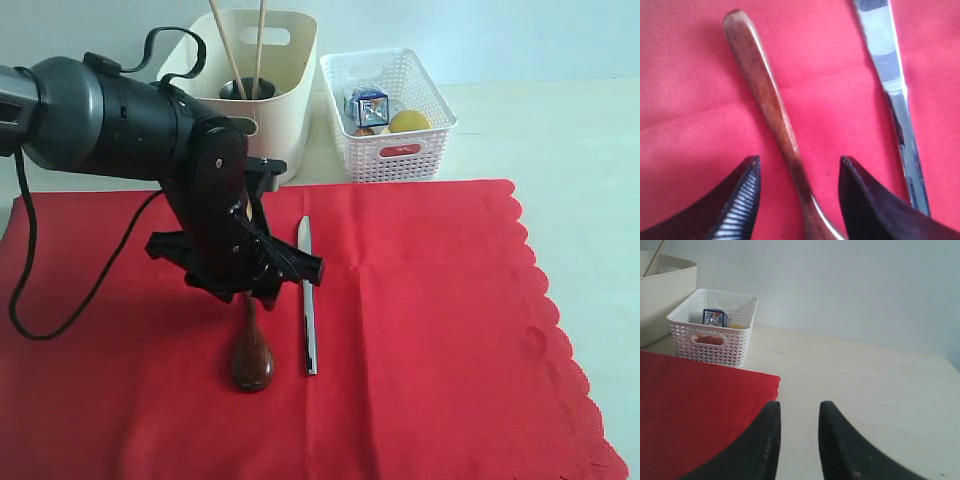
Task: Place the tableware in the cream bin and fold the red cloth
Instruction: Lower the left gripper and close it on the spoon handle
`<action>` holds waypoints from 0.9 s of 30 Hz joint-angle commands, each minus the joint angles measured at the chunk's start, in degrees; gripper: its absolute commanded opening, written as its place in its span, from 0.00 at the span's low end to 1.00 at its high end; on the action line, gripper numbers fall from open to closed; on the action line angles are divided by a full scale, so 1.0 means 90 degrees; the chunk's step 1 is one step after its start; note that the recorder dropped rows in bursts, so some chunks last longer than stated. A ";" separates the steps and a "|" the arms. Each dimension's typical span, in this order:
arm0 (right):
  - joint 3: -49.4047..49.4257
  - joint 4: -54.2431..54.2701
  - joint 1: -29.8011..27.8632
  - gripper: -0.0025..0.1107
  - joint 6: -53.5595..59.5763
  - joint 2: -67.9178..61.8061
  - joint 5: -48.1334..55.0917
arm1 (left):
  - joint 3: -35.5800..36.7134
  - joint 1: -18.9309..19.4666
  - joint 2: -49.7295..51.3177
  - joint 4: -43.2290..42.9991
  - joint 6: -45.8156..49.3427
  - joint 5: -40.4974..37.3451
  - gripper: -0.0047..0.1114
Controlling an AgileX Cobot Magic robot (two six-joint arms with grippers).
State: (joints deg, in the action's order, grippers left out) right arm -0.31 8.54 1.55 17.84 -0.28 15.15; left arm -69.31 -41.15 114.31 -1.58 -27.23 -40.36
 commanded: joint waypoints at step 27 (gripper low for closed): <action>0.0034 0.0224 -0.0023 0.26 -0.0008 0.0031 -0.0033 | 0.0015 -0.0010 0.0460 0.0352 -0.0379 0.0112 0.44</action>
State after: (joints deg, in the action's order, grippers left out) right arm -0.31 10.28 1.55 17.84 -0.28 15.15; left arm -69.56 -41.15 116.90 0.00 -30.47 -40.31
